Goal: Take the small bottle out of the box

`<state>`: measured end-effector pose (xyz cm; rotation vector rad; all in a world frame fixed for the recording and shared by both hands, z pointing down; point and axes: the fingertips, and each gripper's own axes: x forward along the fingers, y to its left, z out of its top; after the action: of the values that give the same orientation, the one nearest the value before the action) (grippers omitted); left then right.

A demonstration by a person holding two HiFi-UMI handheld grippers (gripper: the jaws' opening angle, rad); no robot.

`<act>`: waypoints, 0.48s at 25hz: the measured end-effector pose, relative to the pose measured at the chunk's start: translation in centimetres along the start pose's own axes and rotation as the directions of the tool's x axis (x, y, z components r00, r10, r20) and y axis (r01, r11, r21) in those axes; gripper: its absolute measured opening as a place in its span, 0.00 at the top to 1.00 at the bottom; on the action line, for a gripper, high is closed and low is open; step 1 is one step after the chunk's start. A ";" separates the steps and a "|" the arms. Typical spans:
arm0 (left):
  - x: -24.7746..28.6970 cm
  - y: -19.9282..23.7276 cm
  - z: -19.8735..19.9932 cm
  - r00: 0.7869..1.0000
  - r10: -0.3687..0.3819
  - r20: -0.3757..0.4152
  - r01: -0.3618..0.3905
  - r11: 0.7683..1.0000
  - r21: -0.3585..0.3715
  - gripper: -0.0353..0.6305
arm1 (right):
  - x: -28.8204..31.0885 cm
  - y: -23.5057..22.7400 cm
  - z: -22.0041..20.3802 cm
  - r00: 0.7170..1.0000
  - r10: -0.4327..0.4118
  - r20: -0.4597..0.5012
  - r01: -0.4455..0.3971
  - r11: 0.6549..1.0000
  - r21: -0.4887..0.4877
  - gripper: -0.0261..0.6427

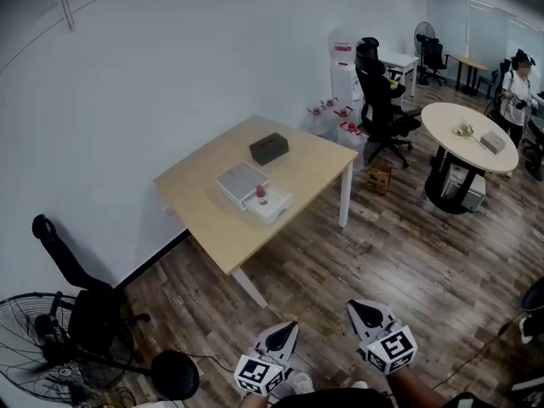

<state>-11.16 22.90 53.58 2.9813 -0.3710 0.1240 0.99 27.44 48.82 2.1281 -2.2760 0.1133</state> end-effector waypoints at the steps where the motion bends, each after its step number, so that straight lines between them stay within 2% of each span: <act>1: -0.2 0.3 0.1 1.000 -0.006 -0.001 0.006 1.000 0.004 0.93 | 0.3 0.2 0.1 1.000 -0.004 0.004 0.004 1.000 0.002 0.94; 12: -2.3 4.7 1.0 0.999 -0.043 0.003 0.043 0.998 0.044 0.93 | 2.7 1.9 0.3 0.996 -0.084 0.014 0.084 0.996 0.000 0.94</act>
<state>-14.44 18.81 52.99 3.0312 -0.3077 0.1234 -1.06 24.84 48.66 2.2272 -2.1898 0.0967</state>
